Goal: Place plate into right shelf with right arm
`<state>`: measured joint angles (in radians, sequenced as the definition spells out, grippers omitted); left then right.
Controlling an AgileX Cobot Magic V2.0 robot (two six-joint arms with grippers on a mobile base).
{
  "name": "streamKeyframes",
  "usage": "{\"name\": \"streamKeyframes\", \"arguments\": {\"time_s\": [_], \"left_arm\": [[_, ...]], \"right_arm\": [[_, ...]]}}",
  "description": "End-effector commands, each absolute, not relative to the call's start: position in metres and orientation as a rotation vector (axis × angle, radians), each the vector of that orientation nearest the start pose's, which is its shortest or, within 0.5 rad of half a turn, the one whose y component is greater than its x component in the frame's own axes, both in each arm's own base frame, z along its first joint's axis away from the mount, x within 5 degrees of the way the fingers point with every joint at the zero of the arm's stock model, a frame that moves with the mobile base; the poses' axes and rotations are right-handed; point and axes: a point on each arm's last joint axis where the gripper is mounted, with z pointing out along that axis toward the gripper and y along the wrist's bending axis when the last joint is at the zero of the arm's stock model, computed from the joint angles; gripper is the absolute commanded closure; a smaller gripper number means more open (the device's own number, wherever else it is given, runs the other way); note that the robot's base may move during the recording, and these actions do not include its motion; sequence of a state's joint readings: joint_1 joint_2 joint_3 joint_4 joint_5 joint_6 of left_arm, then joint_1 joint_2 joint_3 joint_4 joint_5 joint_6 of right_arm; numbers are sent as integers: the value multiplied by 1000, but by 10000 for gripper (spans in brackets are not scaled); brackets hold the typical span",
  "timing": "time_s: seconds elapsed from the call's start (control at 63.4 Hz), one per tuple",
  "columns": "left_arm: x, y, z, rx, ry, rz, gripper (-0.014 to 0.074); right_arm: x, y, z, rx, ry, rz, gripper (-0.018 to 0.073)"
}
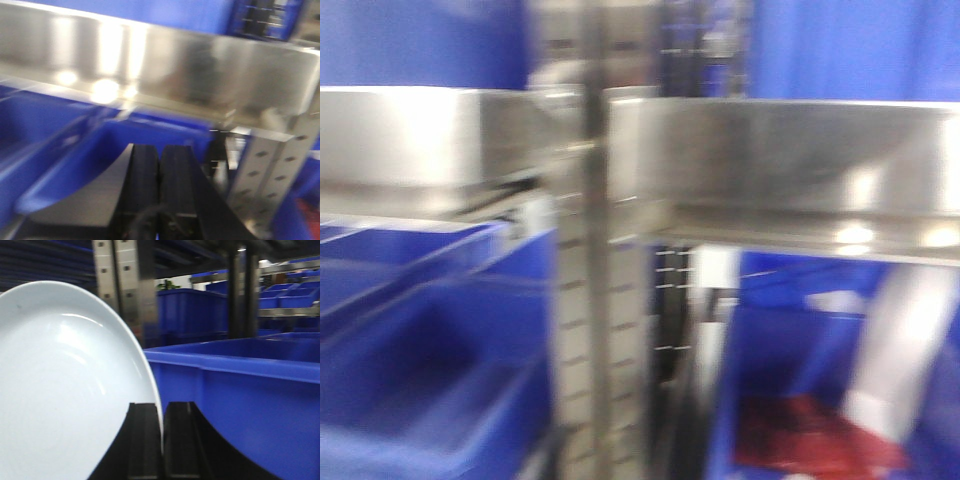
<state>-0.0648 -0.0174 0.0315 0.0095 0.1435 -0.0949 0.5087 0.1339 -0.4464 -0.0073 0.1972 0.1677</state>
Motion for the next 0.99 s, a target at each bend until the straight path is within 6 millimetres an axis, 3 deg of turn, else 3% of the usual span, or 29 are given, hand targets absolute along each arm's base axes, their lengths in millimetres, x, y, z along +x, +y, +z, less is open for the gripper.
{"name": "streamKeyframes", "arguments": {"time_s": [0.0, 0.978], "left_arm": [[56, -4, 195, -18, 1564, -130, 643], [56, -4, 195, -18, 1564, -130, 643]], "right_arm": [[30, 17, 352, -225, 1257, 569, 503], [30, 17, 352, -225, 1257, 569, 503]]}}
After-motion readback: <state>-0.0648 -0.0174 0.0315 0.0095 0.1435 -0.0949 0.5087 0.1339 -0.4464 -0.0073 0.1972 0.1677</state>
